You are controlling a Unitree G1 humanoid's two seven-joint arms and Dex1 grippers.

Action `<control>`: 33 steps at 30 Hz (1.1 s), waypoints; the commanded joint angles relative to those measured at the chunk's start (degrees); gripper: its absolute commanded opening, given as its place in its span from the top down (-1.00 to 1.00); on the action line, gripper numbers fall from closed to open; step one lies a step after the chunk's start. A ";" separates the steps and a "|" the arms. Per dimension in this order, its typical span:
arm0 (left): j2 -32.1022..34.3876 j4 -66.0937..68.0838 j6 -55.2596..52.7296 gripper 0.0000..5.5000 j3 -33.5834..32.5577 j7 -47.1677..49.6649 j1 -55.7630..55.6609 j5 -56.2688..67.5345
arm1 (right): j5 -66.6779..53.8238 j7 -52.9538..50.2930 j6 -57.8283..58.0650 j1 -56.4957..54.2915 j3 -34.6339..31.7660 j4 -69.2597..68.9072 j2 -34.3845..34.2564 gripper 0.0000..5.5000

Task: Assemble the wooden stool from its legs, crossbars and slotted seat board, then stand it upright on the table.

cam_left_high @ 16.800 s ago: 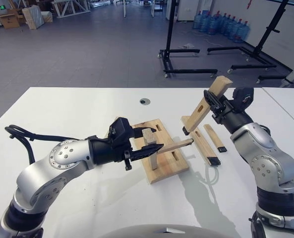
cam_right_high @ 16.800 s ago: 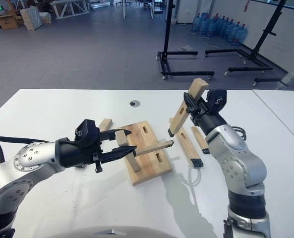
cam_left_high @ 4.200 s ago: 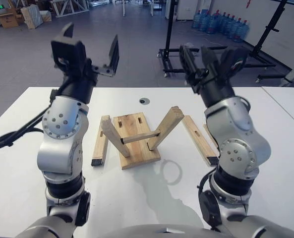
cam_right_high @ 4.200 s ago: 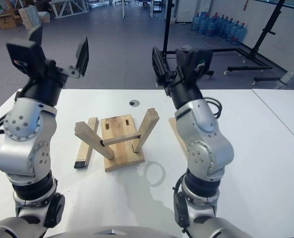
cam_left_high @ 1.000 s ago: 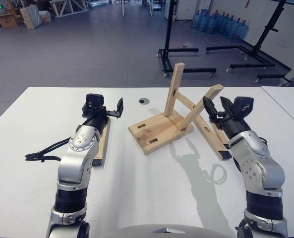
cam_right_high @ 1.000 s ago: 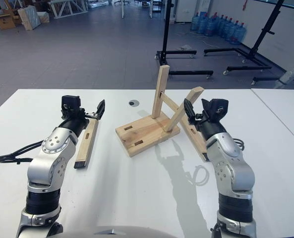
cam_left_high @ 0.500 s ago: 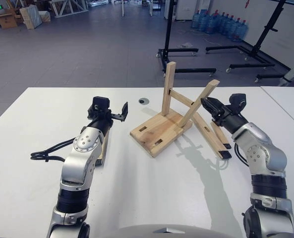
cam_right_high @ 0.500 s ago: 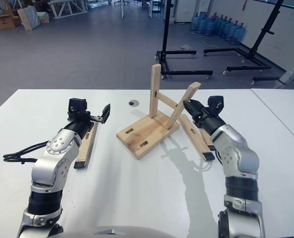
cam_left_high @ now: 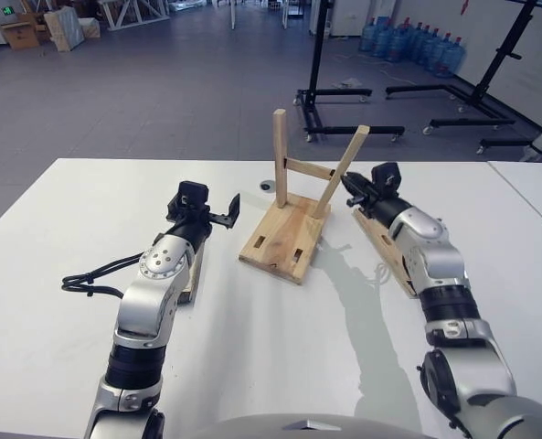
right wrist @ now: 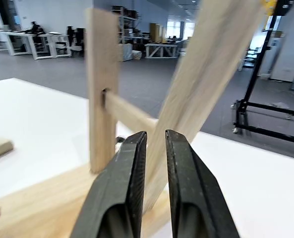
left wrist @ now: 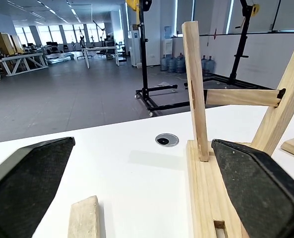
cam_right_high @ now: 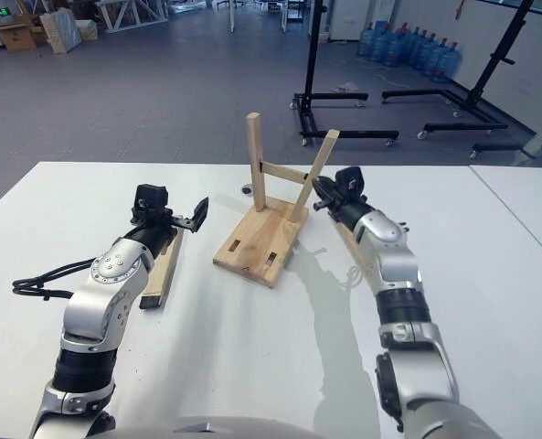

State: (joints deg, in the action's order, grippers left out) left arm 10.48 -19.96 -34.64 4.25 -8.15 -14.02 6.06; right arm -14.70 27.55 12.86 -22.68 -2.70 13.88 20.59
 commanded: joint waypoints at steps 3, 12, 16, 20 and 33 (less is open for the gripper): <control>2.86 0.16 0.11 -0.85 4.27 -7.75 -2.61 1.15 | -4.00 -8.49 5.59 9.84 -6.60 -20.02 -3.17 0.55; 3.99 37.97 20.58 -0.85 16.00 -23.95 -21.85 -7.48 | 0.60 -20.23 5.76 10.68 -11.99 -22.26 -3.80 0.42; 4.28 54.76 23.61 -0.85 15.44 -33.12 -29.00 -6.97 | 0.48 -20.89 5.99 10.81 -11.81 -22.27 -4.50 0.42; 2.05 70.28 28.13 -0.85 16.15 -33.98 -31.03 -9.84 | 0.54 -21.47 6.52 10.88 -11.49 -22.12 -5.21 0.42; 10.15 35.82 15.74 -0.85 4.99 -19.72 -6.16 -9.52 | 1.78 -24.22 8.15 14.01 -14.24 -24.98 -4.75 0.42</control>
State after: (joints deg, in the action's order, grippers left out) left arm 20.40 23.53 -13.19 9.83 -29.21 -25.85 -3.00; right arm -13.40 3.98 19.99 -9.26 -15.98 -9.99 15.33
